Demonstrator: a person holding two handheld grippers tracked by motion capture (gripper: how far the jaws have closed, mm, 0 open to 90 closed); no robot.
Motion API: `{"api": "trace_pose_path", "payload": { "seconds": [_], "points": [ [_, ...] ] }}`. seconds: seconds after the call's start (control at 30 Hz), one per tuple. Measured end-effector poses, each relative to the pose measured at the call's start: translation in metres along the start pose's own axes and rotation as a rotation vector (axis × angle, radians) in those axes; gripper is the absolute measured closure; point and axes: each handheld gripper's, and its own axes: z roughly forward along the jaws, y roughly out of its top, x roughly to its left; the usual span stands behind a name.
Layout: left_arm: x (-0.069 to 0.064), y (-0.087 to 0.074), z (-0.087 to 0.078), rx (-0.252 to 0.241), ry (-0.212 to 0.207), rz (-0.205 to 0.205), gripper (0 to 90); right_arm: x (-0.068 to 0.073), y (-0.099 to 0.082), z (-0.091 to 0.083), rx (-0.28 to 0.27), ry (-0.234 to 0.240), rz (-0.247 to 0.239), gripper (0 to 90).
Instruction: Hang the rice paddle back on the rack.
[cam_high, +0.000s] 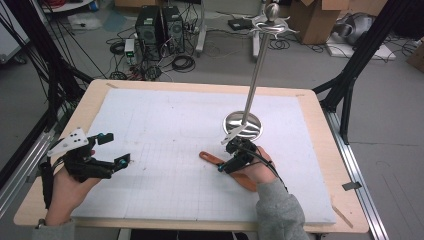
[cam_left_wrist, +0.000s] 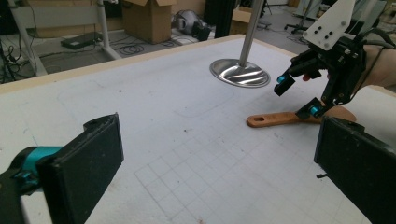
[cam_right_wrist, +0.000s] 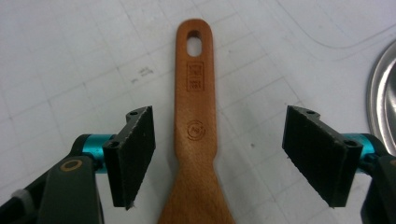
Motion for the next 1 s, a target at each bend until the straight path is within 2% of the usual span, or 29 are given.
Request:
{"api": "trace_pose_path", "payload": {
  "seconds": [0.17, 0.6, 1.0],
  "points": [
    [0.0, -0.001, -0.003, -0.005, 0.005, -0.004, 1.8, -0.001, 0.0, 0.003, 0.017, 0.005, 0.012, 29.1],
    [0.0, -0.002, -0.003, 0.001, 0.001, -0.004, 1.8, 0.001, 0.002, 0.006, 0.05, 0.027, 0.019, 46.9],
    [0.0, -0.003, -0.004, 0.0, 0.007, -0.008, 1.8, 0.005, 0.004, 0.013, 0.083, 0.026, 0.003, 50.4]
  ]
}}
